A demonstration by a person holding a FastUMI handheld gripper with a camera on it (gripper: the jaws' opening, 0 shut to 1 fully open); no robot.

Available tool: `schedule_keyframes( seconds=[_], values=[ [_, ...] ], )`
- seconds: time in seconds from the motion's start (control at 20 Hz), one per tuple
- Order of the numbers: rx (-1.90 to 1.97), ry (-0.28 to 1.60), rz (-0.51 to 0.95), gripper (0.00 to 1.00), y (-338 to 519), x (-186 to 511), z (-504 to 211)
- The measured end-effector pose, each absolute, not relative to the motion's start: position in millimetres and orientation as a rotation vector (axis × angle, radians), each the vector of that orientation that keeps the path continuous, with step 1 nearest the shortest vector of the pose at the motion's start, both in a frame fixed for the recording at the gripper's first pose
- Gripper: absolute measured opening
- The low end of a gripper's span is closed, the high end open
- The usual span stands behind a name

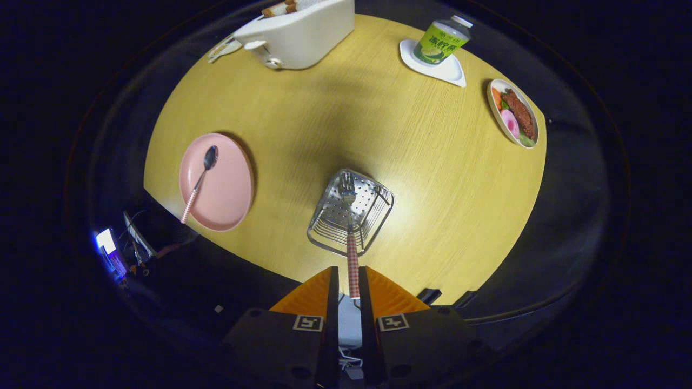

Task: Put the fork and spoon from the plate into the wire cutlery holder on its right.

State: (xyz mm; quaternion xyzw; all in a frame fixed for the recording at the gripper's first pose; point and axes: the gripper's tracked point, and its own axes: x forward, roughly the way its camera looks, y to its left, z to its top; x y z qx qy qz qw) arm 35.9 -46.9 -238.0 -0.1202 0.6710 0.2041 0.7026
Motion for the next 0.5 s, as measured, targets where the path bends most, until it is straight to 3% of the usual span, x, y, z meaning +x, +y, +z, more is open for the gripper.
schedule_keyframes(
  seconds=[0.25,0.5],
  values=[
    [-0.046,1.321,0.565,0.24,33,8,-200],
    [0.232,1.291,0.648,0.35,147,-30,-208]
  ],
)
